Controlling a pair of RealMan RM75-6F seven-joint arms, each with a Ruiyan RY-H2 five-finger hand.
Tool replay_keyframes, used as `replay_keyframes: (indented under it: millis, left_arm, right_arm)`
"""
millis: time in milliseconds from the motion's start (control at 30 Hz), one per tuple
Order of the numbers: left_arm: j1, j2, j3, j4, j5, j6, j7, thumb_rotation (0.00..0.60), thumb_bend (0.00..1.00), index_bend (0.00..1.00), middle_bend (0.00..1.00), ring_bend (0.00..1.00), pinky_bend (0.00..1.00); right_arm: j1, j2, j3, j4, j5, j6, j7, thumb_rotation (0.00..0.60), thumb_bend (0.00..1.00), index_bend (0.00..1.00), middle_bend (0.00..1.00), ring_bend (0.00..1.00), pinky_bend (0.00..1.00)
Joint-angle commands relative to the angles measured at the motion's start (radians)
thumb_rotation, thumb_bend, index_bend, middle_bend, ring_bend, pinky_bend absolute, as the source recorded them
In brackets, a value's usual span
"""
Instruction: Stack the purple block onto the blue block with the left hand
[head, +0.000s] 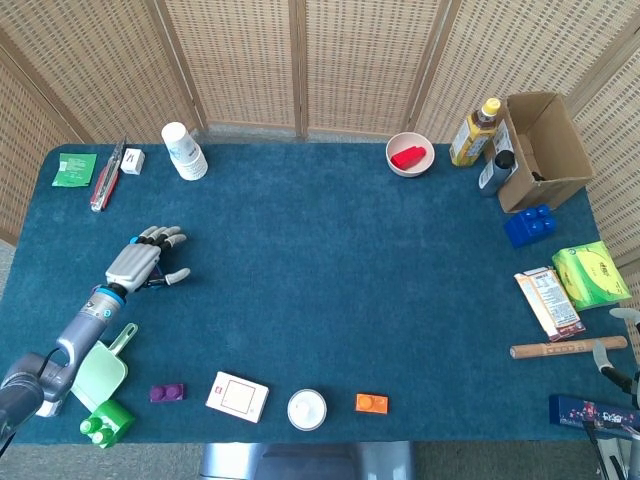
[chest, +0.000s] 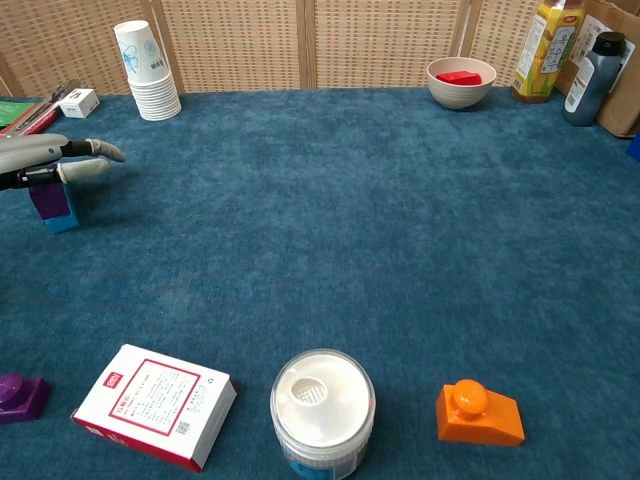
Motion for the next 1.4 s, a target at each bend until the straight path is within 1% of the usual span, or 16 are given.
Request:
replay_keyframes:
  millis: [33, 467, 1033, 1400]
  left_arm:
    - [0.002, -0.006, 0.002, 0.009, 0.003, 0.002, -0.002, 0.000, 0.16, 0.11, 0.00, 0.00, 0.00]
    - [0.012, -0.029, 0.010, 0.065, 0.012, 0.005, -0.002, 0.000, 0.16, 0.12, 0.00, 0.00, 0.00]
    - [0.028, -0.033, 0.032, 0.122, 0.045, 0.053, 0.055, 0.000, 0.17, 0.13, 0.00, 0.00, 0.00]
    - [0.036, -0.046, 0.039, 0.152, 0.052, 0.058, 0.061, 0.000, 0.17, 0.13, 0.00, 0.00, 0.00]
  right_arm:
    - [0.000, 0.001, 0.000, -0.001, -0.001, 0.001, 0.000, 0.600, 0.28, 0.35, 0.14, 0.00, 0.00]
    - [-0.006, 0.003, 0.000, -0.008, -0.007, 0.012, 0.000, 0.600, 0.28, 0.35, 0.14, 0.00, 0.00]
    - [-0.008, 0.002, -0.001, -0.010, -0.016, 0.021, 0.000, 0.600, 0.28, 0.35, 0.14, 0.00, 0.00]
    - [-0.010, 0.003, -0.001, -0.012, -0.018, 0.022, -0.001, 0.600, 0.28, 0.35, 0.14, 0.00, 0.00]
